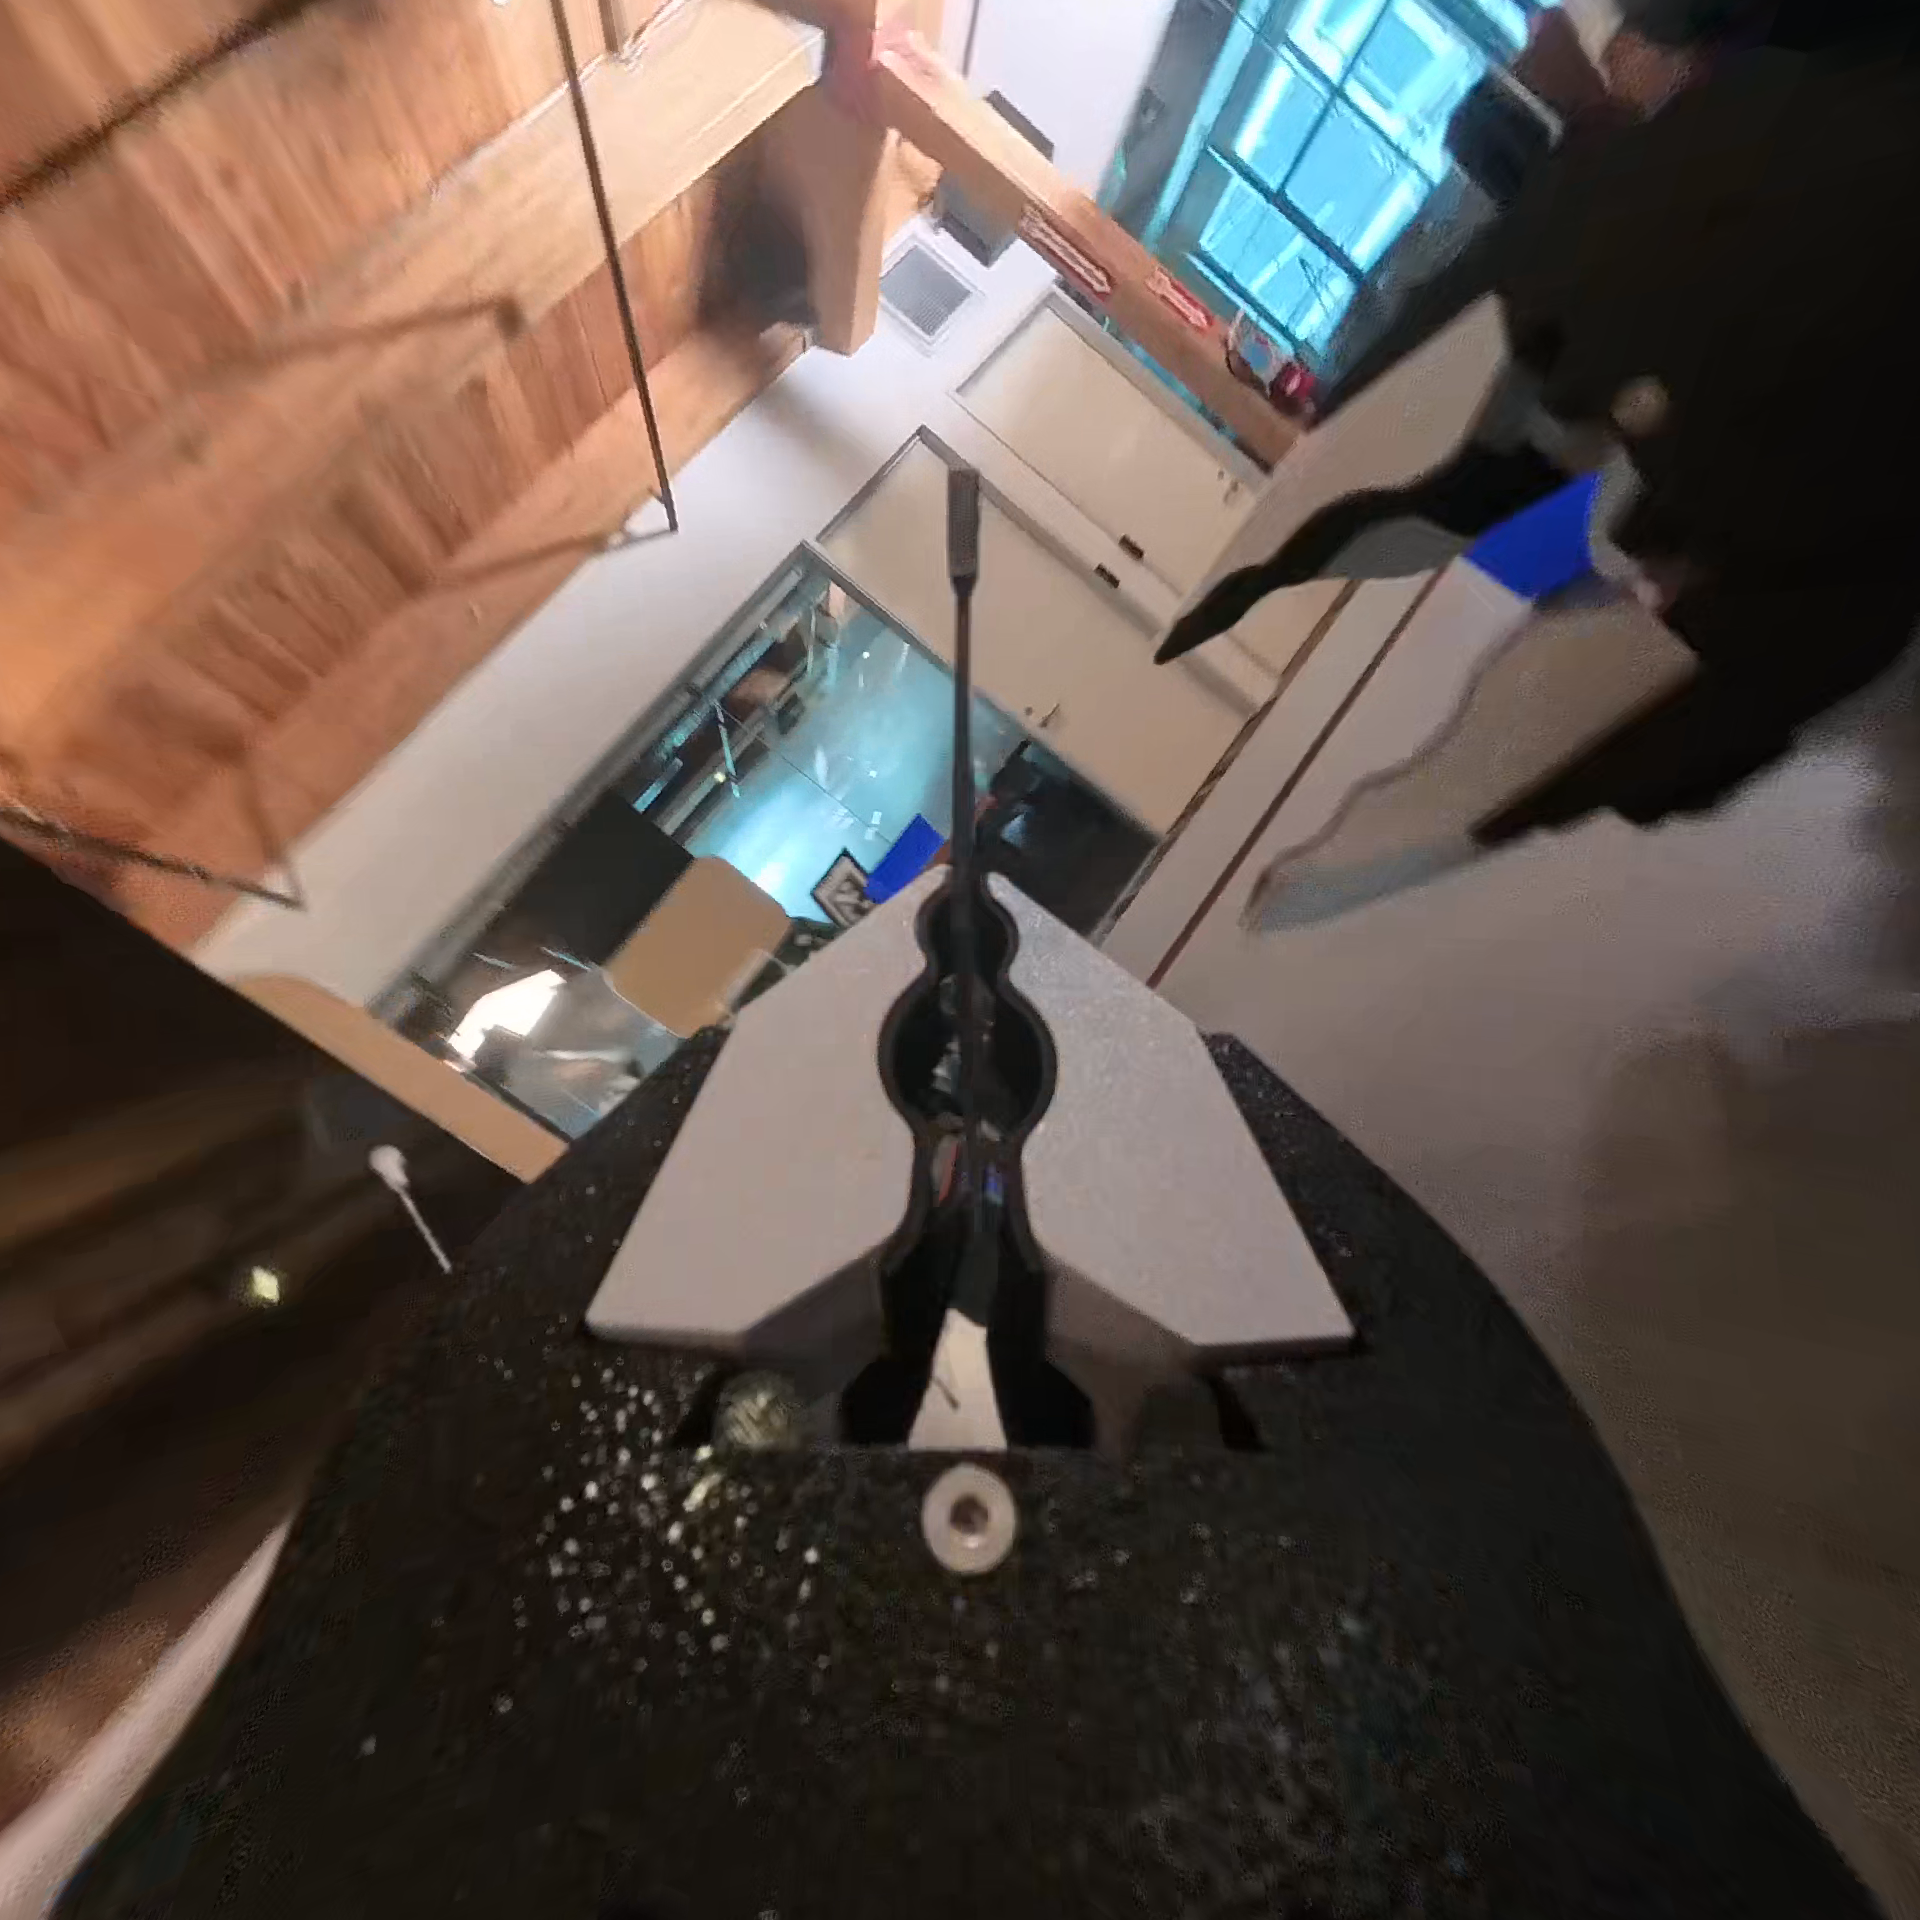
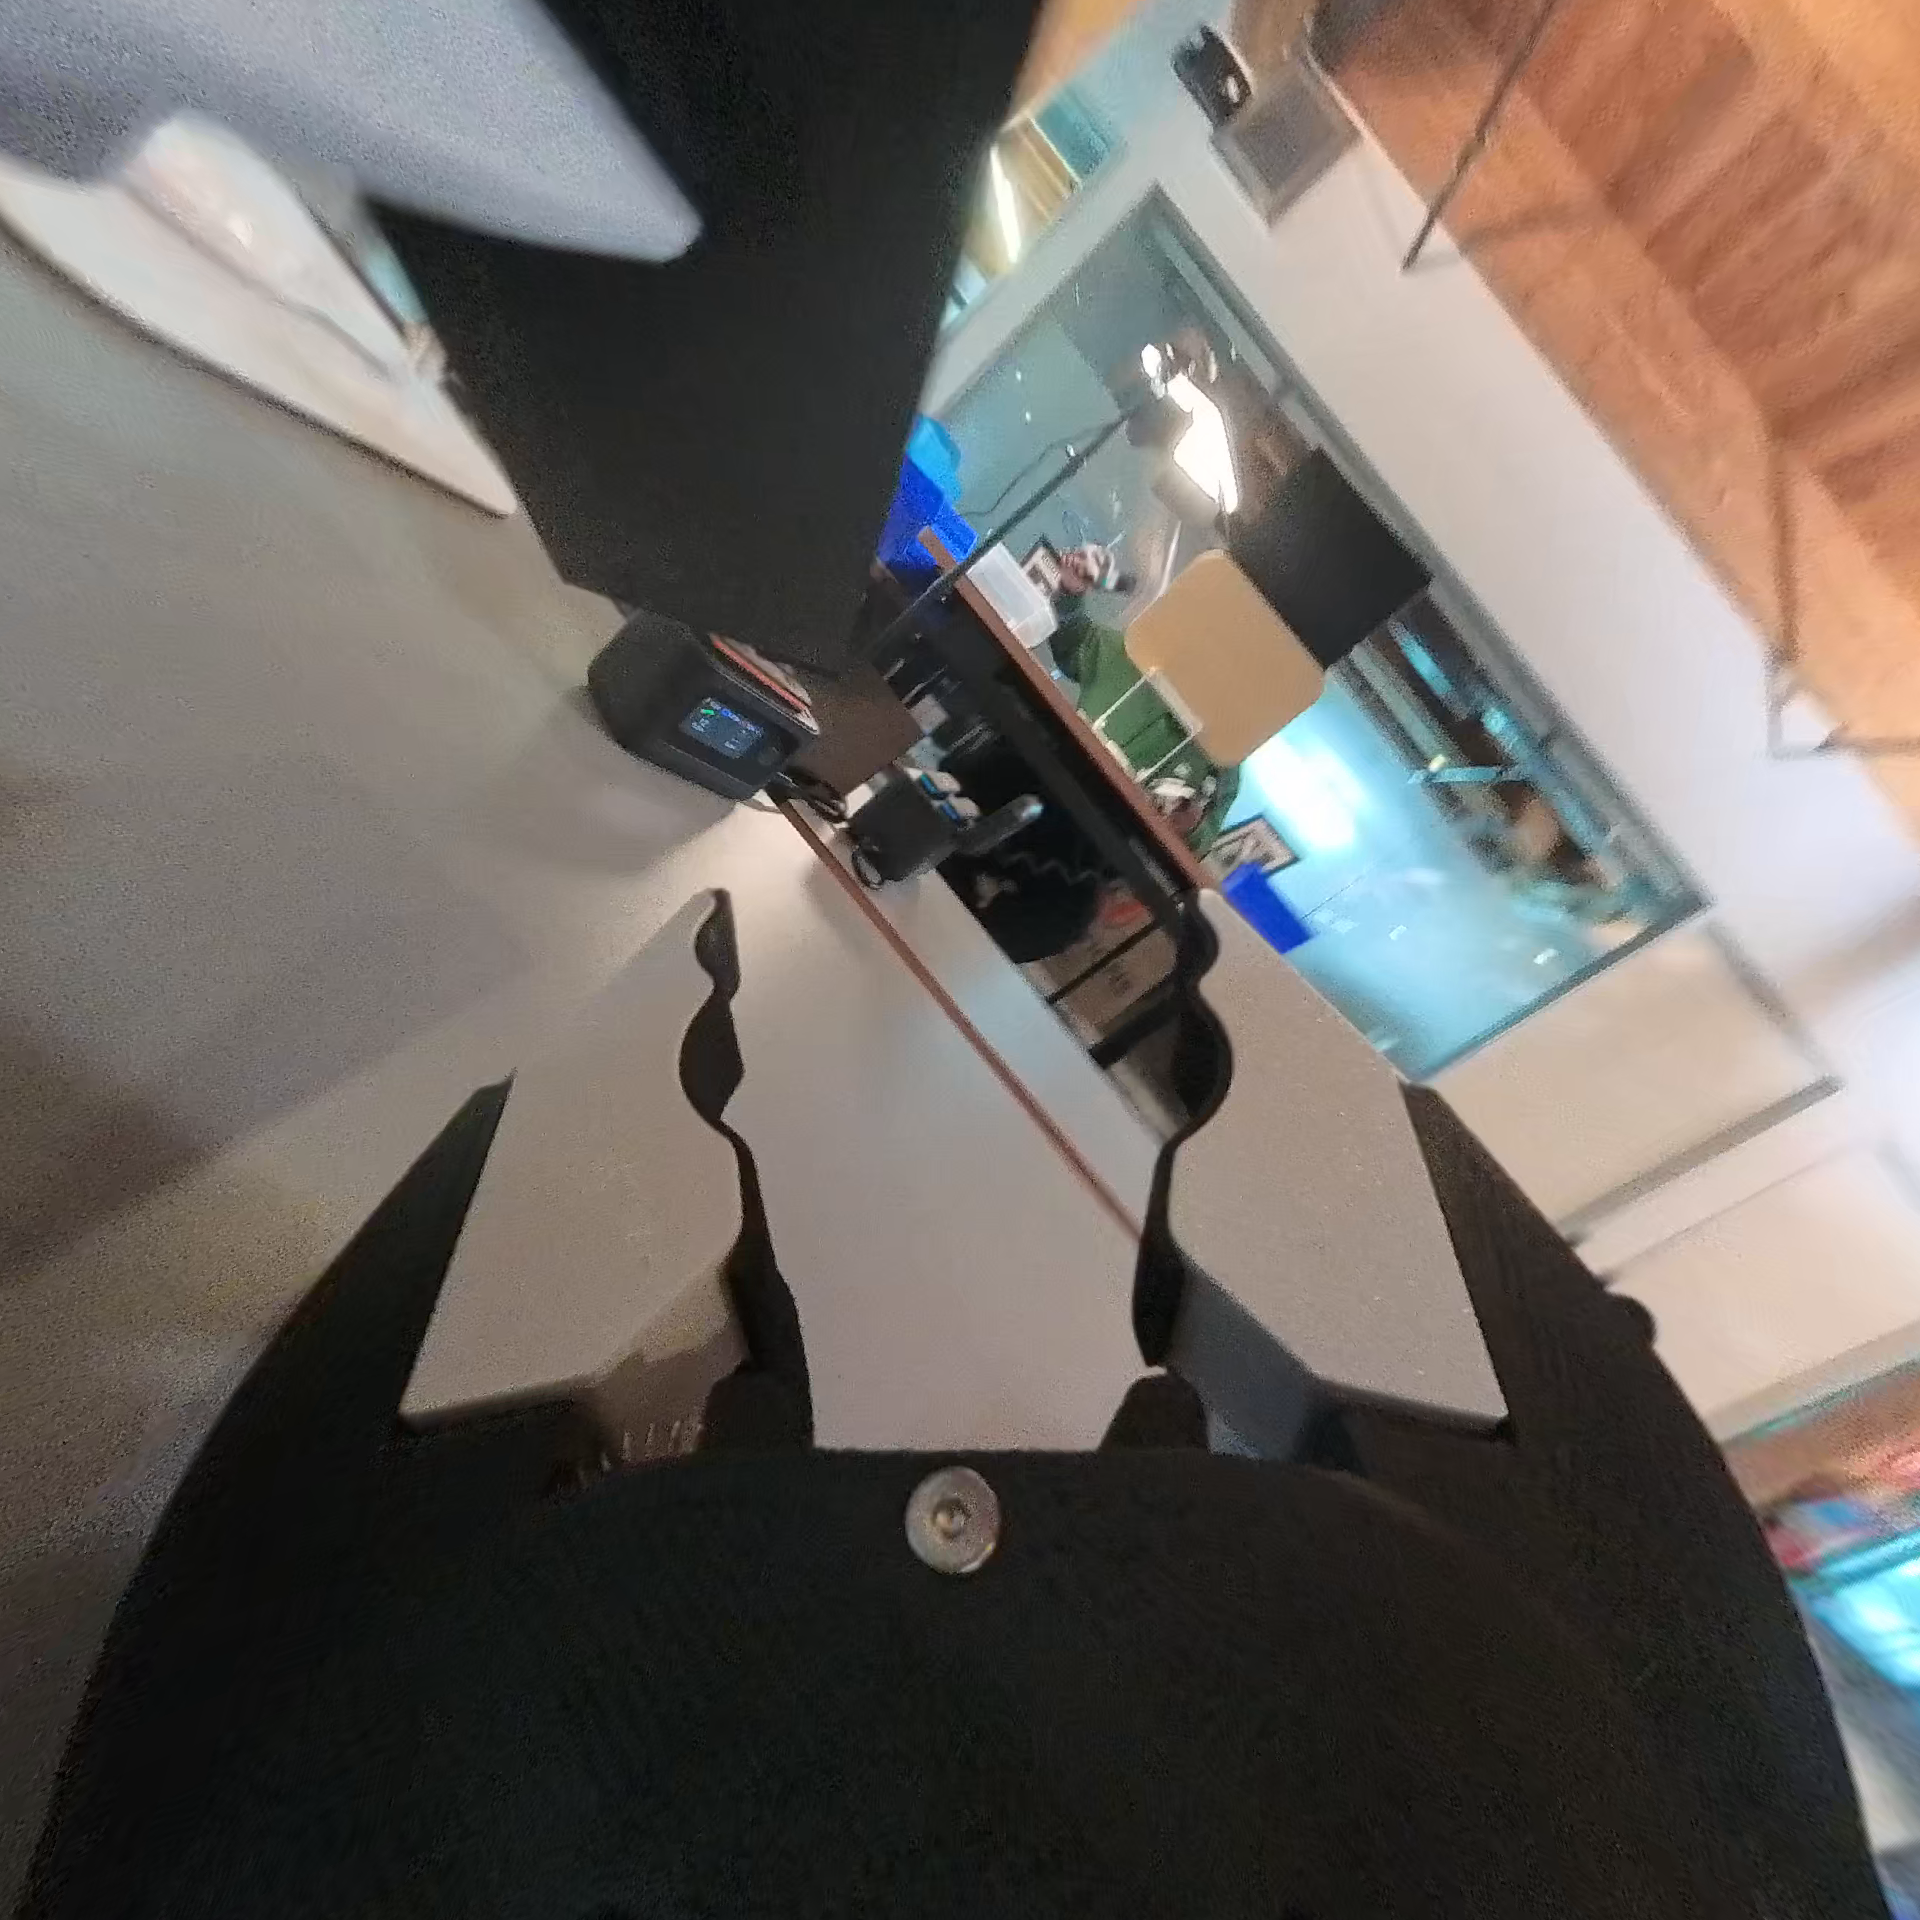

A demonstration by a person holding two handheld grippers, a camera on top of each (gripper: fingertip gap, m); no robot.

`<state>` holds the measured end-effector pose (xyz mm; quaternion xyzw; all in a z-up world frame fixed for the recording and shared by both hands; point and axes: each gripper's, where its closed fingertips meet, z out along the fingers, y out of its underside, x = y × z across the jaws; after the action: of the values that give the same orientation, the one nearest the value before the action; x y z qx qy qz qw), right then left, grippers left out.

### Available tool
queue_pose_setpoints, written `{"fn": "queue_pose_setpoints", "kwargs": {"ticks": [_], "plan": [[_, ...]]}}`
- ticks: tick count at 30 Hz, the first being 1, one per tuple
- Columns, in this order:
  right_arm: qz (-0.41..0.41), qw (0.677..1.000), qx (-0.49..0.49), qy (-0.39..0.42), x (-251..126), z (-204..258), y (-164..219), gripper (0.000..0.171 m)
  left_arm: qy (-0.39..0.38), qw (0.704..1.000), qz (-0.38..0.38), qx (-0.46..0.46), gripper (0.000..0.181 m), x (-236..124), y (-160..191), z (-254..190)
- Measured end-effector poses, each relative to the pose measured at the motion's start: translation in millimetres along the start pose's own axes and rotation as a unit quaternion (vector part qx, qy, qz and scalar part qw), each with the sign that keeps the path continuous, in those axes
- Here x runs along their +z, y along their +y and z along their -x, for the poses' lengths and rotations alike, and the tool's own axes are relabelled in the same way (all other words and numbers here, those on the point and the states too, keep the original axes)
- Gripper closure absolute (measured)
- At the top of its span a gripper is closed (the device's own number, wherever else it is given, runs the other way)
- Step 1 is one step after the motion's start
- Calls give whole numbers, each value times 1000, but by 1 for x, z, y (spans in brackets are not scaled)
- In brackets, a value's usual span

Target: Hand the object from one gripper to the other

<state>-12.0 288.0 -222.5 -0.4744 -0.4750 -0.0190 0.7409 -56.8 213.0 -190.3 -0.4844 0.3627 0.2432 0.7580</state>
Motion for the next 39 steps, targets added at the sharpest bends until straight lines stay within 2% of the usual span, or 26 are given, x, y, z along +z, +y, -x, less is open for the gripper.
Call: {"fn": "queue_pose_setpoints", "kwargs": {"ticks": [3,5,8,12,14,16,17,20,23,25,27,31,34,37,39], "plan": [[7,982,185,-40,0,-8,9,107,10,996,-5,86,181,0,-5,-11],[-18,938,328,-111,-2,-7,2,118,16,991,-8,134,181,-2,-6,-16],[-59,811,531,-238,-11,0,-18,126,29,979,-18,202,181,-5,-8,-26],[-63,592,693,-407,-27,14,-43,119,58,952,-42,299,181,-9,-14,-48],[-46,532,713,-454,-34,24,-49,119,65,940,-55,332,181,-11,-20,-57],[-29,507,709,-490,-41,34,-55,125,74,930,-65,353,181,-12,-23,-65],[-29,501,706,-500,-43,36,-59,137,78,929,-69,354,181,-13,-24,-68],[-22,519,696,-495,-42,41,-56,167,104,943,-72,308,176,-16,-24,-73],[-46,533,688,-490,-43,35,-61,171,117,961,-52,247,152,-14,-16,-69],[-63,567,671,-474,-42,28,-62,171,114,975,-38,188,135,-11,-10,-61],[-91,606,655,-443,-39,17,-63,171,109,987,-25,116,125,-8,-4,-50],[-144,725,587,-330,-33,-10,-59,171,93,995,15,-30,127,-2,18,-27],[-141,846,461,-228,-28,-18,-47,171,111,981,12,-158,129,-2,23,-19],[-89,956,265,-92,-20,-23,-28,171,174,941,-23,-290,127,-5,11,-23],[-60,994,91,0,-19,-28,-23,171,228,886,-57,-400,126,-9,-4,-25]]}}
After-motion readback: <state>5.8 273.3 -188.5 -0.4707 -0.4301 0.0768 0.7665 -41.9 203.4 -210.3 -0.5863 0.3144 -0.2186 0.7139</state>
